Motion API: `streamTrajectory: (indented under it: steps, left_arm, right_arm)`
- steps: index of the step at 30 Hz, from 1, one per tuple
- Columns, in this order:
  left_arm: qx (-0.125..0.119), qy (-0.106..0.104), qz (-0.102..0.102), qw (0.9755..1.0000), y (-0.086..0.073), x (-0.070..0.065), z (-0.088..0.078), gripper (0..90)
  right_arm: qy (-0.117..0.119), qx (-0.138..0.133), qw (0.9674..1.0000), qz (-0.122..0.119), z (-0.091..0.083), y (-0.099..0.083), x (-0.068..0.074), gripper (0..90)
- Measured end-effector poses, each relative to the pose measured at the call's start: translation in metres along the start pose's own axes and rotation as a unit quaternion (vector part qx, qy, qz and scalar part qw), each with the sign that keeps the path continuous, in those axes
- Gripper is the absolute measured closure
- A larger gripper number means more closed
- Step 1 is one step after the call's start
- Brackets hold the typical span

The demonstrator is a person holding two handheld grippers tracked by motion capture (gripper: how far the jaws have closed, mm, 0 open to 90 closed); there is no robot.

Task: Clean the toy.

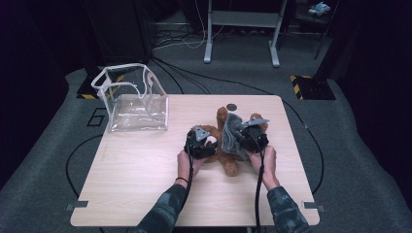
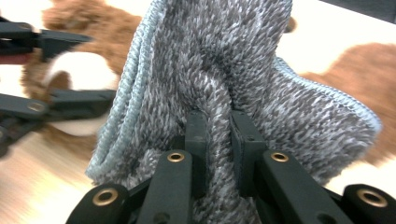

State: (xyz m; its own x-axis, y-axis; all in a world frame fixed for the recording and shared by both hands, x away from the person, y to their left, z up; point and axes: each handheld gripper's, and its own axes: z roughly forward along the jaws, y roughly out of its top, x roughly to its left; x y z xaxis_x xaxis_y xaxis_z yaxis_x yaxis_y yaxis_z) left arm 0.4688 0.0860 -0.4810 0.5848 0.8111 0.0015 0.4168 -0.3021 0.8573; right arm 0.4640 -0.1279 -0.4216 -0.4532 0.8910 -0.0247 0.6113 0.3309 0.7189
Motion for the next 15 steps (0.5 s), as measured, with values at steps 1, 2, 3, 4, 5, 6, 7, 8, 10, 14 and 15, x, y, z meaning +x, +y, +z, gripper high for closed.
streamTrajectory:
  steps: [1,2,3,4,5,6,7,8,10,14,15]
  left_arm:
    - [0.0,0.0,0.0,1.0,0.0,0.0,0.0,41.5]
    - [0.0,-0.001,0.0,1.0,0.0,0.0,0.0,41.5]
    - [0.0,-0.001,0.0,1.0,0.0,0.0,0.0,41.5]
    - [-0.001,0.0,-0.001,1.0,0.0,0.0,0.0,41.5]
    - [-0.002,0.001,-0.001,1.0,0.0,0.0,0.001,41.5]
    - [-0.003,0.002,-0.002,1.0,0.0,0.0,0.001,41.5]
    - [-0.003,0.002,-0.002,1.0,0.0,0.0,0.001,41.5]
    - [-0.003,0.002,-0.002,1.0,0.0,-0.001,0.001,41.5]
    - [-0.003,0.002,-0.003,1.0,0.0,0.0,0.001,41.5]
    - [-0.001,0.002,-0.001,1.0,0.001,-0.001,0.001,41.5]
    - [-0.002,0.002,-0.002,1.0,0.001,-0.001,0.001,41.5]
  right_arm:
    - [0.0,0.0,1.0,0.0,0.0,0.0,0.0,79.5]
    - [-0.011,0.001,0.9999,0.012,-0.005,-0.005,-0.01,79.5]
    - [-0.013,-0.001,0.9998,0.015,-0.006,-0.008,-0.018,79.5]
    - [-0.014,0.002,0.9996,0.024,-0.007,-0.011,-0.024,79.5]
    - [-0.019,0.007,0.9993,0.031,-0.007,-0.013,-0.027,79.5]
    - [-0.028,0.013,0.9988,0.039,-0.007,-0.017,-0.033,79.5]
    - [-0.028,0.013,0.9988,0.039,-0.007,-0.017,-0.033,79.5]
    - [-0.031,0.015,0.9985,0.043,-0.005,-0.02,-0.038,79.5]
    - [-0.047,0.029,0.9966,0.062,0.004,-0.029,-0.055,79.5]
    - [-0.046,0.042,0.9943,0.086,0.017,-0.034,-0.068,79.4]
    - [-0.055,0.056,0.993,0.089,0.025,-0.035,-0.072,79.3]
